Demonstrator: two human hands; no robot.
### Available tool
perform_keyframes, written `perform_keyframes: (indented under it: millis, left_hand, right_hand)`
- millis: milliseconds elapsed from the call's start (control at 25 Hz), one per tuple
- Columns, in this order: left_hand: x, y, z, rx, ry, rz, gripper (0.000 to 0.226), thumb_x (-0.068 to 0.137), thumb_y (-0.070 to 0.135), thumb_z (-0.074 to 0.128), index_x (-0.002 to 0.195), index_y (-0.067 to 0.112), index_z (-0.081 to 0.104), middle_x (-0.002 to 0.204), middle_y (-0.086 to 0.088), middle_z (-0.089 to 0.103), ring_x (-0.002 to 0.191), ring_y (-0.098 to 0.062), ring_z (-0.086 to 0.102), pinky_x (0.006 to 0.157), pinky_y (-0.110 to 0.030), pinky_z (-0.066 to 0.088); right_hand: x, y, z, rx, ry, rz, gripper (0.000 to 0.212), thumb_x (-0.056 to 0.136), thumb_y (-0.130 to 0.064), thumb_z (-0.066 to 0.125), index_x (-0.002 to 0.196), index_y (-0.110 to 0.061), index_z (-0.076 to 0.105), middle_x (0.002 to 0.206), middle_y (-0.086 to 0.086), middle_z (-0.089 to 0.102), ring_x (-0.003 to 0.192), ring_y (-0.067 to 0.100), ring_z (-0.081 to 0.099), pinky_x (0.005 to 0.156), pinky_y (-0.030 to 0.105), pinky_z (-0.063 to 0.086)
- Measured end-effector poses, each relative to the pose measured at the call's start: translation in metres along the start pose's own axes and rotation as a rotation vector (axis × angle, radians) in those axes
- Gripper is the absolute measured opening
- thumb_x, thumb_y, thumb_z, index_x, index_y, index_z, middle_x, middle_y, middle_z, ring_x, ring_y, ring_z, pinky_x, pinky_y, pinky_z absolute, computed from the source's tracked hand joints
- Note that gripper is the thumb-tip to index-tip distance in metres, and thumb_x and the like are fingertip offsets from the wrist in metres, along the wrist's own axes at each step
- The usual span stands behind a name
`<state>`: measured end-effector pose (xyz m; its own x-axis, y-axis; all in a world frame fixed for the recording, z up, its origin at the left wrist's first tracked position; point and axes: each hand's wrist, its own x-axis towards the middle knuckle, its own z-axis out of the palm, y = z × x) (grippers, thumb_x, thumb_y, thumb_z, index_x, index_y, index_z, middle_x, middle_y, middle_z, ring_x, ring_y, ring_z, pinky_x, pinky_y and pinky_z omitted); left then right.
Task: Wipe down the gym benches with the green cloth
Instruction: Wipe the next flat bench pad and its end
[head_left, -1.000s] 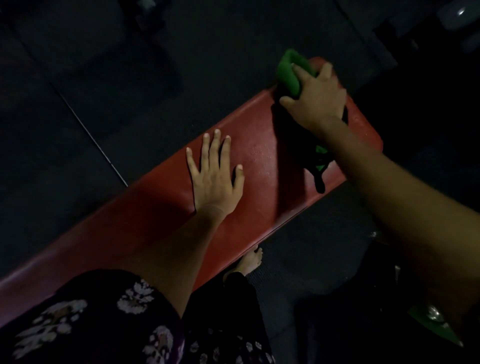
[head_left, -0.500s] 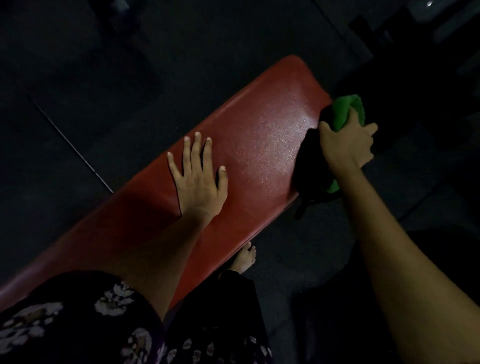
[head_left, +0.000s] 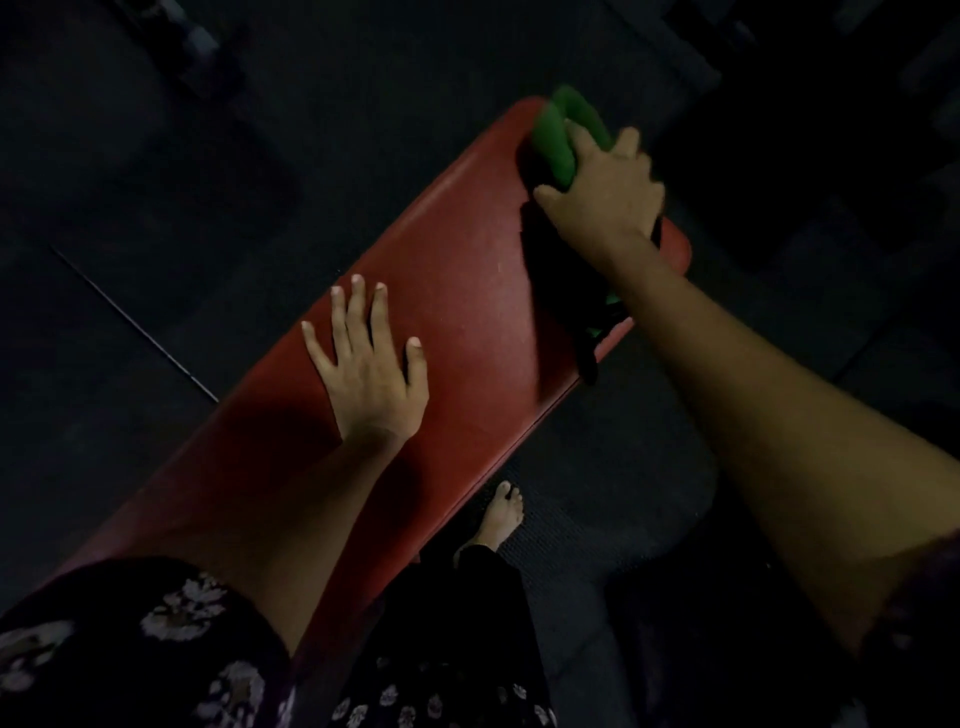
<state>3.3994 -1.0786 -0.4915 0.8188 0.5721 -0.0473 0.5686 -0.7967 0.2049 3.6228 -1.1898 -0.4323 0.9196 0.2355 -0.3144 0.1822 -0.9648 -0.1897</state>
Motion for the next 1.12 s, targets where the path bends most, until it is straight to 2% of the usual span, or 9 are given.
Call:
perform_keyframes:
  millis: [120, 320, 440, 600, 720, 880, 920, 1040, 1120]
  left_hand:
    - [0.001, 0.002, 0.000, -0.012, 0.015, 0.001, 0.059, 0.092, 0.037, 0.029, 0.143, 0.006, 0.033, 0.153, -0.014, 0.027, 0.143, -0.029, 0.018, 0.113, -0.056, 0.005]
    - [0.001, 0.002, 0.000, -0.028, 0.015, 0.003, 0.060, 0.093, 0.037, 0.027, 0.144, 0.006, 0.032, 0.153, -0.014, 0.027, 0.143, -0.029, 0.018, 0.113, -0.055, 0.004]
    - [0.001, 0.003, 0.000, -0.026, 0.027, 0.013, 0.059, 0.093, 0.036, 0.029, 0.143, 0.006, 0.032, 0.152, -0.014, 0.028, 0.143, -0.029, 0.018, 0.113, -0.055, 0.004]
    - [-0.002, -0.001, 0.002, -0.015, 0.026, 0.009, 0.058, 0.093, 0.036, 0.029, 0.144, 0.006, 0.032, 0.153, -0.014, 0.026, 0.143, -0.029, 0.018, 0.113, -0.055, 0.004]
    - [-0.004, 0.003, 0.002, -0.038, 0.027, 0.009, 0.059, 0.093, 0.036, 0.029, 0.143, 0.006, 0.033, 0.152, -0.014, 0.028, 0.143, -0.029, 0.018, 0.113, -0.056, 0.005]
    - [0.000, 0.002, 0.003, -0.041, 0.038, 0.018, 0.058, 0.093, 0.035, 0.032, 0.143, 0.006, 0.033, 0.152, -0.013, 0.028, 0.143, -0.029, 0.019, 0.113, -0.055, 0.005]
    - [0.000, 0.002, 0.003, -0.040, 0.028, 0.017, 0.059, 0.092, 0.035, 0.032, 0.143, 0.006, 0.033, 0.153, -0.013, 0.027, 0.143, -0.028, 0.018, 0.113, -0.055, 0.004]
    - [-0.004, 0.002, 0.003, -0.034, 0.017, 0.011, 0.060, 0.091, 0.036, 0.032, 0.143, 0.007, 0.032, 0.153, -0.012, 0.026, 0.144, -0.028, 0.017, 0.113, -0.054, 0.003]
    - [-0.004, 0.003, 0.003, -0.035, 0.011, 0.001, 0.060, 0.091, 0.037, 0.031, 0.143, 0.007, 0.033, 0.153, -0.012, 0.027, 0.143, -0.028, 0.017, 0.113, -0.054, 0.003]
  right_hand:
    - [-0.007, 0.055, -0.007, 0.198, -0.002, 0.293, 0.065, 0.085, -0.049, 0.054, 0.143, -0.026, 0.034, 0.138, 0.016, 0.033, 0.124, 0.037, 0.042, 0.099, 0.045, 0.037]
    - [-0.065, 0.071, 0.023, 0.395, 0.170, 0.426, 0.069, 0.083, -0.043, 0.056, 0.145, -0.030, 0.030, 0.133, 0.013, 0.035, 0.118, 0.031, 0.044, 0.097, 0.041, 0.037]
    - [-0.119, 0.052, 0.054, 0.499, 0.222, 0.490, 0.070, 0.084, -0.041, 0.058, 0.146, -0.029, 0.030, 0.118, 0.008, 0.036, 0.103, 0.023, 0.046, 0.090, 0.036, 0.040]
    - [-0.176, 0.023, 0.082, 0.507, 0.207, 0.398, 0.068, 0.083, -0.039, 0.061, 0.144, -0.030, 0.035, 0.114, 0.007, 0.039, 0.095, 0.022, 0.049, 0.087, 0.038, 0.045]
    - [-0.135, 0.034, 0.064, 0.306, 0.211, 0.341, 0.063, 0.086, -0.041, 0.055, 0.144, -0.031, 0.033, 0.125, 0.011, 0.038, 0.108, 0.025, 0.045, 0.091, 0.038, 0.035]
    - [-0.066, 0.028, 0.027, 0.137, 0.129, 0.332, 0.062, 0.089, -0.044, 0.050, 0.145, -0.029, 0.030, 0.137, 0.012, 0.033, 0.120, 0.028, 0.041, 0.098, 0.043, 0.032]
    - [-0.062, 0.017, 0.025, 0.109, 0.099, 0.262, 0.063, 0.089, -0.045, 0.051, 0.146, -0.028, 0.029, 0.137, 0.013, 0.032, 0.120, 0.028, 0.042, 0.098, 0.043, 0.032]
    - [-0.079, -0.013, 0.033, -0.082, -0.015, -0.198, 0.069, 0.088, -0.048, 0.054, 0.147, -0.030, 0.025, 0.135, 0.013, 0.034, 0.119, 0.029, 0.042, 0.096, 0.044, 0.034]
    - [-0.101, -0.006, 0.040, -0.158, -0.066, -0.345, 0.071, 0.088, -0.050, 0.053, 0.148, -0.032, 0.021, 0.132, 0.013, 0.035, 0.118, 0.027, 0.040, 0.095, 0.042, 0.034]
